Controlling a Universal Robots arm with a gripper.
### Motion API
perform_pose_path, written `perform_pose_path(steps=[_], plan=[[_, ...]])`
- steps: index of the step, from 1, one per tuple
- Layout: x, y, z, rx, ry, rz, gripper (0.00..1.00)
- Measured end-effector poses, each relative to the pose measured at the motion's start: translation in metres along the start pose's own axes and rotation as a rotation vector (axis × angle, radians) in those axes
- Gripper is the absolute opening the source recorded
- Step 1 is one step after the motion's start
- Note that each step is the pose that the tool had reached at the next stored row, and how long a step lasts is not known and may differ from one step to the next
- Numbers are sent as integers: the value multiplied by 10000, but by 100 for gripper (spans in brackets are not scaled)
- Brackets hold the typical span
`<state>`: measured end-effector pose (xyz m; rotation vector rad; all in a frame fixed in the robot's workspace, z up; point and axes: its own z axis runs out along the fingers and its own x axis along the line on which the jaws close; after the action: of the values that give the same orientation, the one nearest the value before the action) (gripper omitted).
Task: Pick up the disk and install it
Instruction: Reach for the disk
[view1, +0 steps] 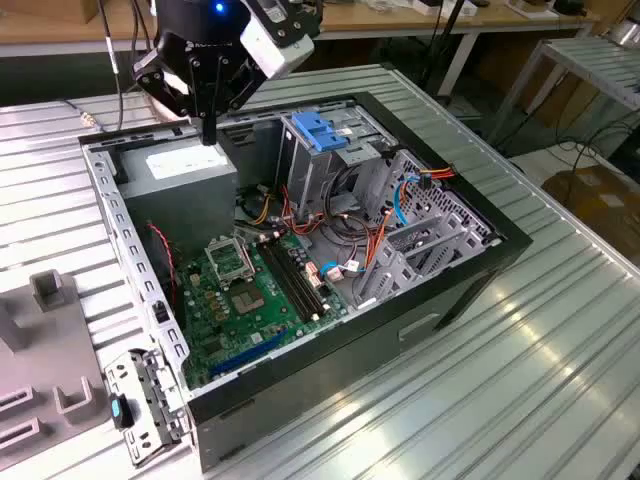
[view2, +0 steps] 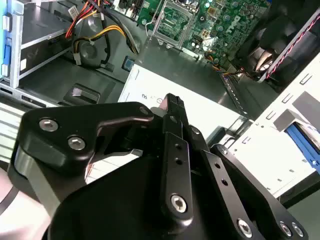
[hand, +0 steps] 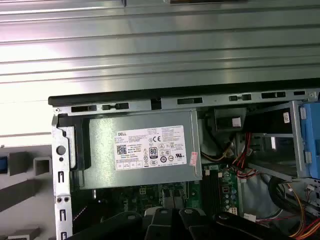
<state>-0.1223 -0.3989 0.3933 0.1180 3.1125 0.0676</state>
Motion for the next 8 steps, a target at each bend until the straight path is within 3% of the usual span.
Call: perform_pose_path(steps=[8], plan=[[89,-7,-1,-1,0,0,11]])
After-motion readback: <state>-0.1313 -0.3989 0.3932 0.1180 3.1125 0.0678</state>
